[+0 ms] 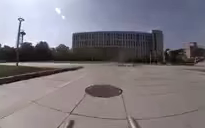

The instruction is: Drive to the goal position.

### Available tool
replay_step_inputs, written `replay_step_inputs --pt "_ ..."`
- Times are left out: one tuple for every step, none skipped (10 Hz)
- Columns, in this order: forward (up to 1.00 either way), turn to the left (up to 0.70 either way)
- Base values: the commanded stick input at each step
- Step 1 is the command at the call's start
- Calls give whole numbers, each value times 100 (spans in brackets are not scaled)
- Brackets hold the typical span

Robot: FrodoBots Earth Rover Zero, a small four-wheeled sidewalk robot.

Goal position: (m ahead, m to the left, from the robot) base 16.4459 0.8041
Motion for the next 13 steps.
replay_step_inputs --pt "70 0" --pt "70 0" --pt "70 0" --pt "70 0" --pt "70 0" --pt "70 0" --pt "70 0" --pt "70 0" --pt "70 0" --pt "70 0" --pt "70 0" --pt "70 0" --pt "70 0"
